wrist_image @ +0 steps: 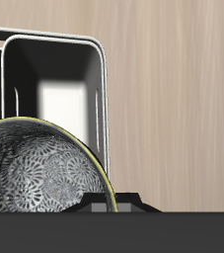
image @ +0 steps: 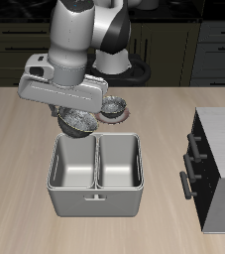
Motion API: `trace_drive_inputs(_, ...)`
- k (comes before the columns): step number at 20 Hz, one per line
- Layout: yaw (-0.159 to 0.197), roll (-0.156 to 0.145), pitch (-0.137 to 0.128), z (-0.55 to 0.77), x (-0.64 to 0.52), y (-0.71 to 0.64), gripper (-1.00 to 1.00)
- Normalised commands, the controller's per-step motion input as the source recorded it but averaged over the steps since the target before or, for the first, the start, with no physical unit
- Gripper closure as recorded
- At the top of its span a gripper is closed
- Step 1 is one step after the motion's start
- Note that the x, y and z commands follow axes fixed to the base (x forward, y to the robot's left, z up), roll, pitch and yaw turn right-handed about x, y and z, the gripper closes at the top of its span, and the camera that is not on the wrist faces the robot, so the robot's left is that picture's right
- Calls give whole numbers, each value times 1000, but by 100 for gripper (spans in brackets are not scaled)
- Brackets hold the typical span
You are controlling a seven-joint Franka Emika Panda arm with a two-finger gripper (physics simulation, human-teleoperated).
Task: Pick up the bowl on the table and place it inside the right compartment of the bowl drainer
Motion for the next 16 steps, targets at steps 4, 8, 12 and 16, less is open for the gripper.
trace_drive_inputs(4,-16,-32,3,-49,-10,-150,100)
trace_drive_inputs(8,4,-18,9,-87,-24,-120,100)
trace_drive_inputs(12,6,-17,21,-159,-9,-106,100)
trace_drive_inputs(16,12,-7,13,-104,4,-16,100)
